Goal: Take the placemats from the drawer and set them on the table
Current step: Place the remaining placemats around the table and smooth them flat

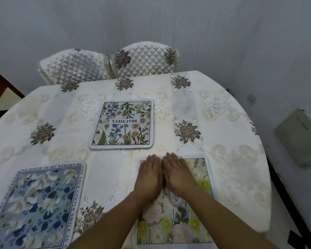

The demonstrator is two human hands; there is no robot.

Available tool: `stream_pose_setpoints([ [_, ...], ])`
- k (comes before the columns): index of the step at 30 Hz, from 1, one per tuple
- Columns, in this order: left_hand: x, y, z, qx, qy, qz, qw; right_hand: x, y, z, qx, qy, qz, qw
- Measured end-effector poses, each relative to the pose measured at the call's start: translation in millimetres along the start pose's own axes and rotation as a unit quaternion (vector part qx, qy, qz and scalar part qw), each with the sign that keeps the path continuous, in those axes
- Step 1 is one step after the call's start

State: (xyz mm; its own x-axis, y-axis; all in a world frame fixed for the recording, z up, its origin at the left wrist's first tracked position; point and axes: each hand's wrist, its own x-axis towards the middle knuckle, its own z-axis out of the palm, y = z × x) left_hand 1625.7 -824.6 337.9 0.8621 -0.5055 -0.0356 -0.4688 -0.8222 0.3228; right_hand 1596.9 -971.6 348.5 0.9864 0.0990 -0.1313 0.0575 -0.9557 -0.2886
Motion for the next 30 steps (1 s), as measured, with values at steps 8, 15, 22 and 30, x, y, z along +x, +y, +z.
stream_pose_setpoints([
  [8,28.8,-38.6,23.2,0.033,-0.019,0.054,0.998,29.1,14.2,30.6,-0.019,0.041,0.011,0.999],
  [15,13.3,-75.2,10.1,0.020,-0.021,0.011,1.000,-8.8,75.9,19.7,-0.016,0.059,0.086,0.994],
  [22,-0.1,-62.7,9.7,0.018,-0.020,-0.063,0.998,-14.4,79.6,13.1,-0.025,0.043,0.119,0.992],
  [30,-115.3,14.3,43.7,0.022,-0.040,-0.072,0.996,-94.8,-37.1,52.2,0.001,-0.014,-0.026,1.000],
])
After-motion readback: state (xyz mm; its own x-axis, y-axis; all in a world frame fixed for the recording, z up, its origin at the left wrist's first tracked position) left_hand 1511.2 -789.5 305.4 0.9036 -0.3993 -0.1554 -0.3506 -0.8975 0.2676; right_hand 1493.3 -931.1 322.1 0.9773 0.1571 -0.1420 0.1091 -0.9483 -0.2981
